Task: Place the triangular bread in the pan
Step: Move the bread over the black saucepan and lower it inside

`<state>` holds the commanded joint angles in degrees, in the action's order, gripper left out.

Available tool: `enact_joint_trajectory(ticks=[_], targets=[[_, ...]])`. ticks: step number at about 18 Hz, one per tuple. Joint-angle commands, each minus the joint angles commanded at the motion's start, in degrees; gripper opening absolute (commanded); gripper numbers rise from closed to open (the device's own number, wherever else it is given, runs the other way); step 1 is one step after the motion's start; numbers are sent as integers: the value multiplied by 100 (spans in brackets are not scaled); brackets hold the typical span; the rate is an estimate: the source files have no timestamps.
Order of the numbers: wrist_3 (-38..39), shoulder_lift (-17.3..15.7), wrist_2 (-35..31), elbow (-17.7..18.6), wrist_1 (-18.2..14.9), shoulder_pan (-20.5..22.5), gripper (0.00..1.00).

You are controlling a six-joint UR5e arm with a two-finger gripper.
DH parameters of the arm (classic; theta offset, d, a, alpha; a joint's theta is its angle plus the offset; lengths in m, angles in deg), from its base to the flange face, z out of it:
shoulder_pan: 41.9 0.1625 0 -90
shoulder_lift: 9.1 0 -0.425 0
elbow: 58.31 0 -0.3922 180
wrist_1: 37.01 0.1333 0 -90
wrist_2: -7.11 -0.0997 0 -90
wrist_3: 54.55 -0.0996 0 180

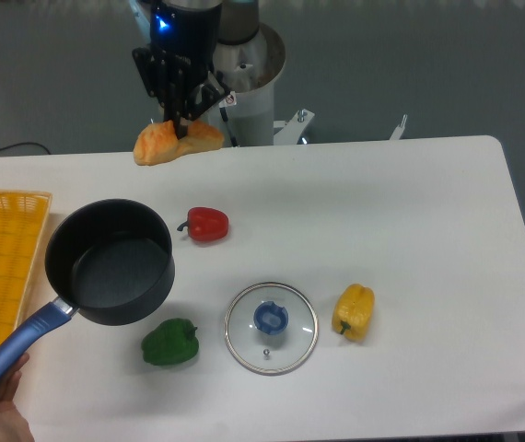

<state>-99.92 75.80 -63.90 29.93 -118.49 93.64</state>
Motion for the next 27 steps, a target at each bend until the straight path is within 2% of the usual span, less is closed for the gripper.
enact_joint_trajectory(ticks=[6,15,20,23,27], targets=[[880,176,0,26,624,-299,21],[1768,589,-35,53,1248,-572,21],[1795,817,-184,61,1275,-739,21],[1777,835,-211,254,1328,-765,21],[1786,976,-272,272,1416,-809,21]])
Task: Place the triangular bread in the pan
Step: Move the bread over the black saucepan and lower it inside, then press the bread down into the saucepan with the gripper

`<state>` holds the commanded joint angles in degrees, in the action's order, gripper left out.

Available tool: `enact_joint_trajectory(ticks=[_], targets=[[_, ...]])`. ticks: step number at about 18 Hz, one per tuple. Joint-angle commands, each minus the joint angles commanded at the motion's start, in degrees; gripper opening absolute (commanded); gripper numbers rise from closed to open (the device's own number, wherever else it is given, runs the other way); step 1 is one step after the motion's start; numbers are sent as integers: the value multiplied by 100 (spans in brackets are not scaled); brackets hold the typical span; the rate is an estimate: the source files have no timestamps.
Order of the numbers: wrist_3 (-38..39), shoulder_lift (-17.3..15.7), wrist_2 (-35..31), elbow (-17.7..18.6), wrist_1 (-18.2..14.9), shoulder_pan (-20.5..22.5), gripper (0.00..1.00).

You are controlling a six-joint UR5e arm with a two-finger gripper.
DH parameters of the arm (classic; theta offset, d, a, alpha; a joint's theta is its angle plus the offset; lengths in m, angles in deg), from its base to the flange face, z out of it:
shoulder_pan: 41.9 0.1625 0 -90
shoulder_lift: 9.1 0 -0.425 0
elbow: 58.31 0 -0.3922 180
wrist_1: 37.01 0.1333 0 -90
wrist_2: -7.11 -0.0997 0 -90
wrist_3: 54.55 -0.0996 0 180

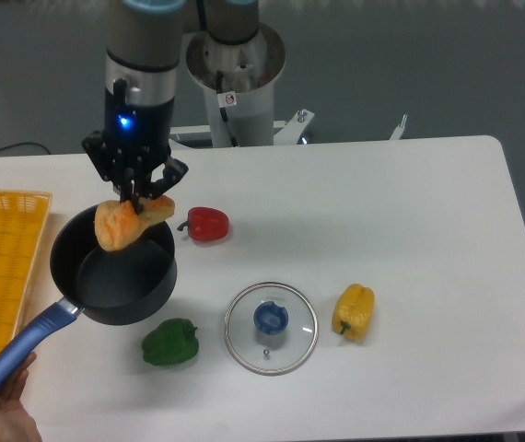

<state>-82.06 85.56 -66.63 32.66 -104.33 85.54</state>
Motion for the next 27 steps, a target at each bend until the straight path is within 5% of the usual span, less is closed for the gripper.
enact_joint_trajectory(ticks=[23,27], targets=[[325,263,-123,-185,228,-386,21],[343,413,-649,-123,220,-597,21]])
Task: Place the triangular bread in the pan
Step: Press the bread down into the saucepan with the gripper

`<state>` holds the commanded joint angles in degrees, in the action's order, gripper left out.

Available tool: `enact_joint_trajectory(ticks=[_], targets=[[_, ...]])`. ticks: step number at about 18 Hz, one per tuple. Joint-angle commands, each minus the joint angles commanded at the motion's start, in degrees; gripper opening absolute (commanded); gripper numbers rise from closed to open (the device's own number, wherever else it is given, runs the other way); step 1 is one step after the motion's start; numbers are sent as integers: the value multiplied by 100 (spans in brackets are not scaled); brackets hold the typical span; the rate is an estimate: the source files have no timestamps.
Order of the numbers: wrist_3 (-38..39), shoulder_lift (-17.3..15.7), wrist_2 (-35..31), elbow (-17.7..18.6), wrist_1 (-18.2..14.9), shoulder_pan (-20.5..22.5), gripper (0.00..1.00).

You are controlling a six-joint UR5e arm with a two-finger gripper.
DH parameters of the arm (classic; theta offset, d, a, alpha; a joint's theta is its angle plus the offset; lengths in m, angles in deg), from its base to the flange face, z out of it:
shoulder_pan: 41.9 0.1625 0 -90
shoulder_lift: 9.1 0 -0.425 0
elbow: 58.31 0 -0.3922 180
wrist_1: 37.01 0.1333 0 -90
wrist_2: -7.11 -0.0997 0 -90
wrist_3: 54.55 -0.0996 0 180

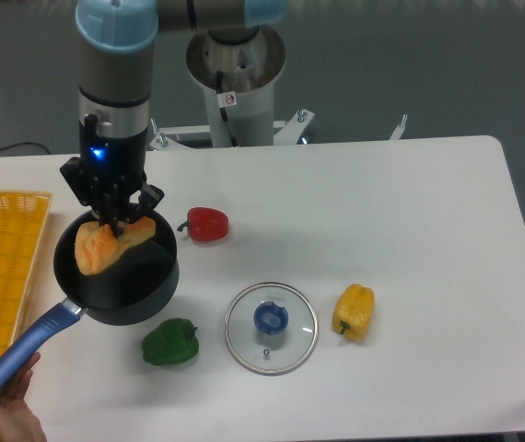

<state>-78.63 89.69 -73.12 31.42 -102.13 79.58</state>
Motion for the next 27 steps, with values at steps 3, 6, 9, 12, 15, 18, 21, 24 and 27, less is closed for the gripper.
enact_joint_trajectory(ticks=[3,6,9,12,15,18,21,24,27], targets=[[-9,27,-72,35,0,-45,21],[-9,53,-72,44,0,-45,22],[-9,79,-72,35,-9,-54,22],[-9,123,-80,35,0,-54,22],[-17,150,-80,35,0,-54,24],[-18,176,-80,18,9,-54,26],[-79,176,-72,35,17,-54,56],[-88,176,-159,18,26,-54,73],[-88,202,-326,35,26,-54,100]])
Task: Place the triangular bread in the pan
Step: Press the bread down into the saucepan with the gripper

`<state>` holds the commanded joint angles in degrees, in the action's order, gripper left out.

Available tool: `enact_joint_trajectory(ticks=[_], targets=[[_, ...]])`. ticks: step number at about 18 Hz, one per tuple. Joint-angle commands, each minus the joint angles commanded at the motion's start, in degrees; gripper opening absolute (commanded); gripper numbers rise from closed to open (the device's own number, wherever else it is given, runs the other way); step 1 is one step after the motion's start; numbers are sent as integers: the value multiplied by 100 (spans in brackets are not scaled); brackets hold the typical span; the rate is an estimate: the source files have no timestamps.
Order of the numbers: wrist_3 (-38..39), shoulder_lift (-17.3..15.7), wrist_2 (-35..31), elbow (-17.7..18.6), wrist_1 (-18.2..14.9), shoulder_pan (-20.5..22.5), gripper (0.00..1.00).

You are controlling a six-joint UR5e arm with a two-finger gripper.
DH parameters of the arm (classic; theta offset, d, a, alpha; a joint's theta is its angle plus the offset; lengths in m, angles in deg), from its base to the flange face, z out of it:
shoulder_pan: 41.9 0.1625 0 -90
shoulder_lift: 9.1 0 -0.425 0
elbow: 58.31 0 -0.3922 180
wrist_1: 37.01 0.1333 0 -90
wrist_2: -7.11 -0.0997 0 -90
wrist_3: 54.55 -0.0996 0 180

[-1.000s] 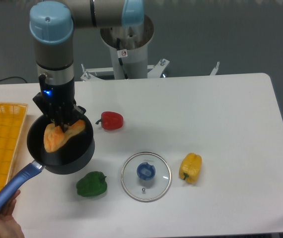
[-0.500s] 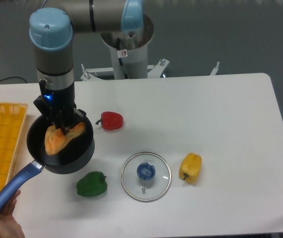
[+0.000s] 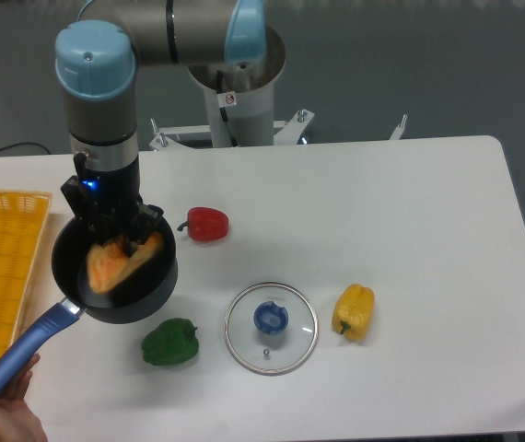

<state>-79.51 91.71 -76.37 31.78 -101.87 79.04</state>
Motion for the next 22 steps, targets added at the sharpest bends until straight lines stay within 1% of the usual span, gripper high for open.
enact_joint_trajectory(ticks=[8,15,22], targets=[[18,9,-80,-35,-17,-44,100],[9,-44,-80,-123,-79,-62,100],[-9,-123,-80,-132,-105,-88,100]])
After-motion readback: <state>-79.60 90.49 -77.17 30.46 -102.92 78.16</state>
